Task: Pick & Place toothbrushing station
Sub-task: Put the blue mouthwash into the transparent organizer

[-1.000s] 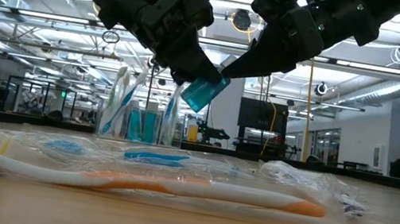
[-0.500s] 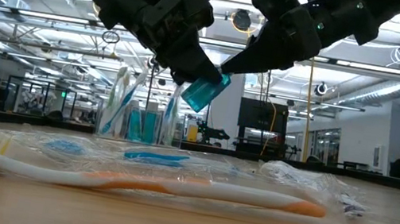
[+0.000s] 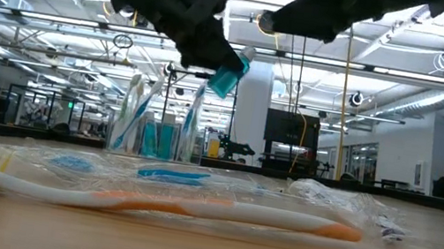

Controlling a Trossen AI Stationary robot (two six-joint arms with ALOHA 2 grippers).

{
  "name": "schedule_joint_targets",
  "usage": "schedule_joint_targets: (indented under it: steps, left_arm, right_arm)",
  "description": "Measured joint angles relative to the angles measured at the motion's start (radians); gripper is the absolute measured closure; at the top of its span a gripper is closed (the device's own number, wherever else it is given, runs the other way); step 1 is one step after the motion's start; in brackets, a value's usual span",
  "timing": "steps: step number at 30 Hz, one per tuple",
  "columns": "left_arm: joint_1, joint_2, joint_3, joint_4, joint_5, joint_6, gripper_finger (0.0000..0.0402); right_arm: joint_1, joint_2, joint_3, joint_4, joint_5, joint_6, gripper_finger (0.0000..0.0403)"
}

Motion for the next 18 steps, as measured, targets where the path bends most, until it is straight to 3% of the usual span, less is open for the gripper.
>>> schedule_joint_targets:
  steps: [5,11,18]
  left_arm:
    - [0.017,-0.079,0.0,-0.078,-0.309,-0.024,0.029]
    - [0.017,-0.083,0.0,-0.158,-0.63,-0.227,0.0289]
    - [0.018,0.012,-0.002,-0.189,-0.808,-0.406,0.0289]
  right_arm:
    - [0.0,-0.023,-0.079,0.048,-0.001,0.011,0.0208]
    - [-0.001,-0.022,-0.205,0.227,-0.001,-0.008,0.0209]
    - [-0.028,-0.026,-0.275,0.439,-0.001,-0.046,0.0211]
